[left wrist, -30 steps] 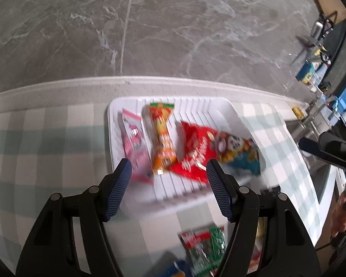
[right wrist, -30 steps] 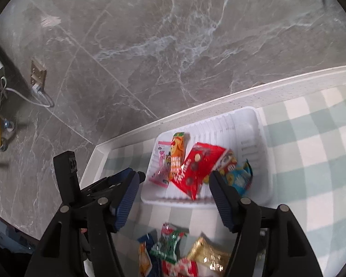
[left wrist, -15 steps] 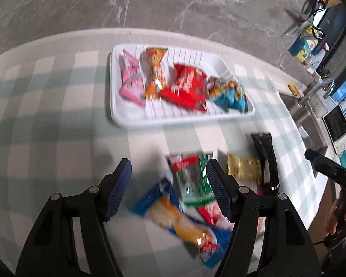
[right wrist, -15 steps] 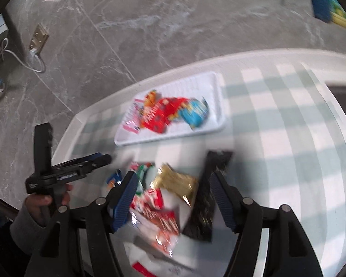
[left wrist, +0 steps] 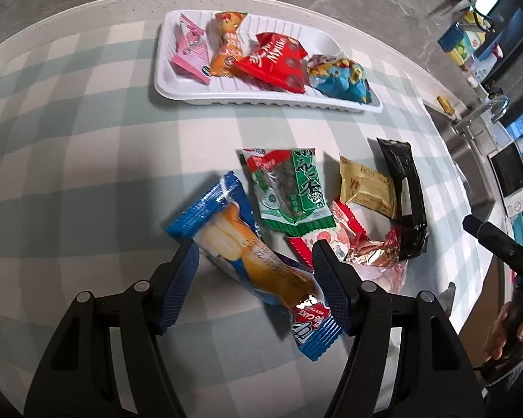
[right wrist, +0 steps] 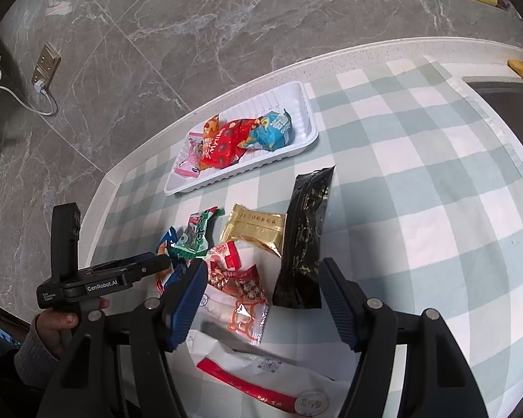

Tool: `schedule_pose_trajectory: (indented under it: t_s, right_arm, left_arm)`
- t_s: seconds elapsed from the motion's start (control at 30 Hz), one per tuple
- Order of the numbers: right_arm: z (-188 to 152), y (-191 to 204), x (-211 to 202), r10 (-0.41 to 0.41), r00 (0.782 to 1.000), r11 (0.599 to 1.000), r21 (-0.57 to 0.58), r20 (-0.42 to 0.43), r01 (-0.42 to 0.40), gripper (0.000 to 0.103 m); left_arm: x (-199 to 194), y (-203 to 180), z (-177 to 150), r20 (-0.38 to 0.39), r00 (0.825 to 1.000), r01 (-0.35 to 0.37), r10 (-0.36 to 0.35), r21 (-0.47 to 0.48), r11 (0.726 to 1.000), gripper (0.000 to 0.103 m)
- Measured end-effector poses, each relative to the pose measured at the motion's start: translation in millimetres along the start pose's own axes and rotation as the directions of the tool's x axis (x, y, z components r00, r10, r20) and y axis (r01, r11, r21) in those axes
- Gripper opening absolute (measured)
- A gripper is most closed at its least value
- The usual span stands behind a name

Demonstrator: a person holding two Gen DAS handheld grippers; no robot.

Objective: Organize snacks
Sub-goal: 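Withdraw both tools from the tray toward the remaining snacks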

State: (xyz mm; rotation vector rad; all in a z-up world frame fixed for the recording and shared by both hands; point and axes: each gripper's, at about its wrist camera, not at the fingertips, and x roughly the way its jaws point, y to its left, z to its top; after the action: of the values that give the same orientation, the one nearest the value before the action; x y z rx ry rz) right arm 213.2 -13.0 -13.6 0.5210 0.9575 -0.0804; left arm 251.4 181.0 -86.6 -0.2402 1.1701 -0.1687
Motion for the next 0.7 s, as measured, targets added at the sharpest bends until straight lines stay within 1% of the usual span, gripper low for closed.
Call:
schedule_pose_trajectory:
  t_s: [0.23,0.53,0.7]
  right_arm:
    - [-3,2,1,-0.008,1.000,1.000,0.002,-0.003,0.008,0.069]
    - [-1,1,11,-0.042,0.999,0.999,-0.009,-0.021,0.042,0.069]
    - [4,-1,21,-0.078,0.996,0.997,-0.023,-0.038,0.077,0.069]
  left_arm:
    - [9,2,-1,-0.037,0.999,-0.017,0.017,0.002,1.000,0.066]
    - [8,16,2,-0.041,0.996,-0.084,0.085,0.031,0.996,0.066]
    - [9,14,0,-0.046,0.994,-0.093,0.095,0.060,0.994,0.066]
